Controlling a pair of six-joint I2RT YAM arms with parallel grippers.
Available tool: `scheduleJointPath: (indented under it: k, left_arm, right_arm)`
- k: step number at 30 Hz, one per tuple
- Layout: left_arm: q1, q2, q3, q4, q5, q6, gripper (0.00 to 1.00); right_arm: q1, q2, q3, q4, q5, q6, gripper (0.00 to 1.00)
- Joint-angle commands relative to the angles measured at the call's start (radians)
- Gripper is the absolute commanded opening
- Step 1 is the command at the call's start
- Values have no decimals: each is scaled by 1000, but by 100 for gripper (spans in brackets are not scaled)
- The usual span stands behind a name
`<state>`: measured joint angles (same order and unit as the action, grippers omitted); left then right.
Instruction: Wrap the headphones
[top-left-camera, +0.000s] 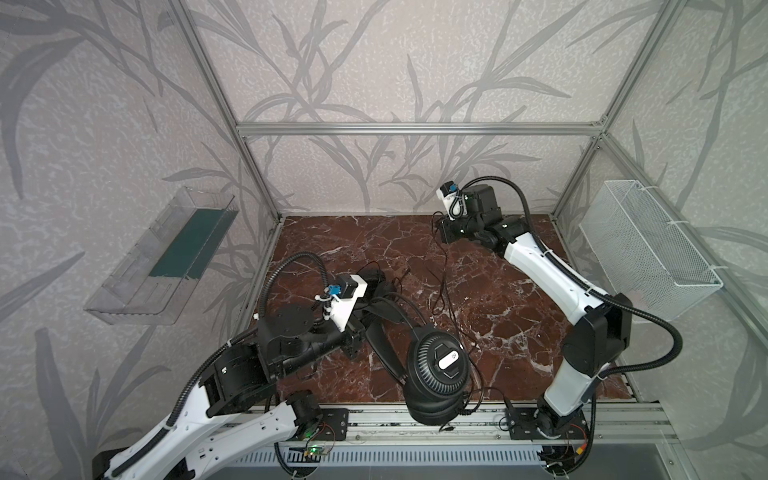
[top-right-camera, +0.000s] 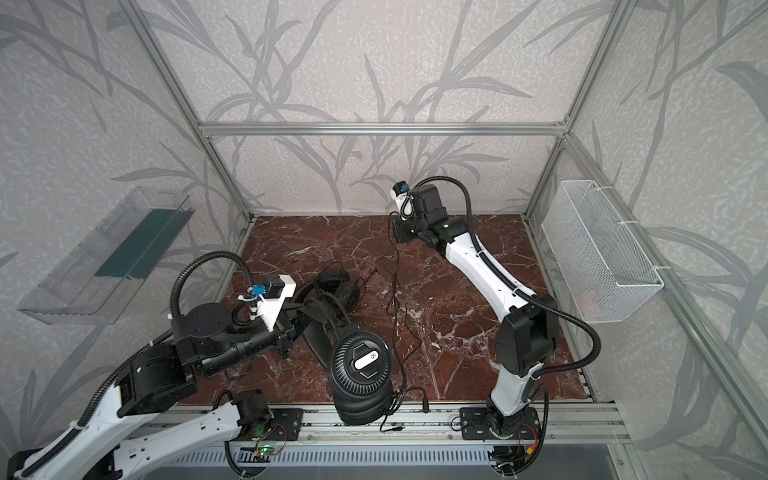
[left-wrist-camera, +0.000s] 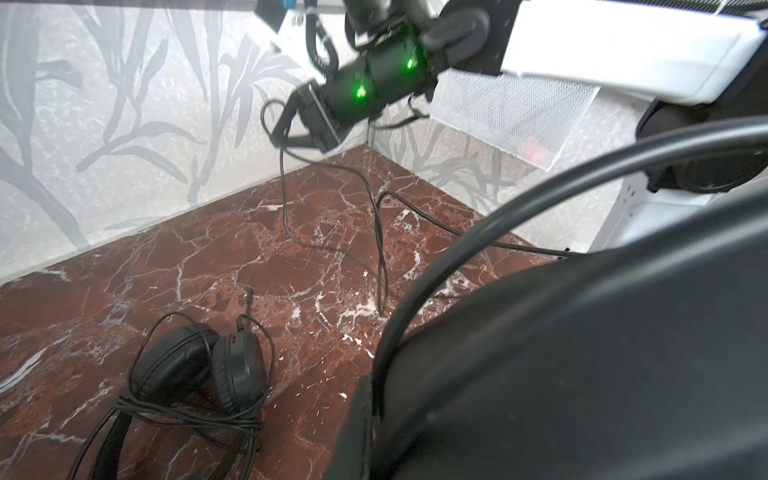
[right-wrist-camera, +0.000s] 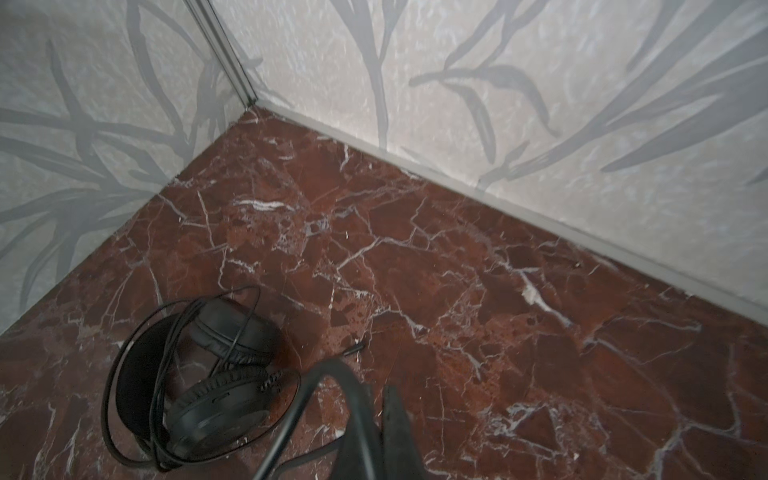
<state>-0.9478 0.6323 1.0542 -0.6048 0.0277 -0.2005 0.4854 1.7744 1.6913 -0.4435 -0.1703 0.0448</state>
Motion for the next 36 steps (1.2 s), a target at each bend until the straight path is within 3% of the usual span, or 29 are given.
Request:
scheduleJointPath:
  k: [1, 6, 10, 14, 23, 27, 31, 35, 36]
  left_arm:
    - [3, 0, 33, 142, 40, -71, 0]
    - [3, 8, 38, 201, 19, -98, 0]
    - [4, 22, 38, 243, 6, -123, 0]
    - [4, 34, 47, 240, -78, -152, 0]
    - [31, 44, 79, 176, -524, -236, 0]
    - [70, 21, 86, 199, -594, -238, 0]
    - [101, 36, 119, 158, -563, -212, 0]
    - [109, 41, 112, 133, -488, -224, 0]
    - [110, 43, 113, 118, -487, -226, 0]
  right_arm:
    - [0, -14, -15, 31, -14, 44, 0]
    - [0, 41, -31, -31, 80, 118, 0]
    - [0, 92, -37, -82, 70, 174, 0]
    - [3, 97, -107, -90, 58, 220, 0]
    - [55, -216, -594, 151, 120, 298, 0]
    - [67, -377, -793, 206, 241, 387, 0]
    - [27, -488, -892, 271, 268, 369, 0]
    - [23, -613, -882, 263, 192, 326, 42]
    - [23, -648, -882, 260, 185, 338, 48]
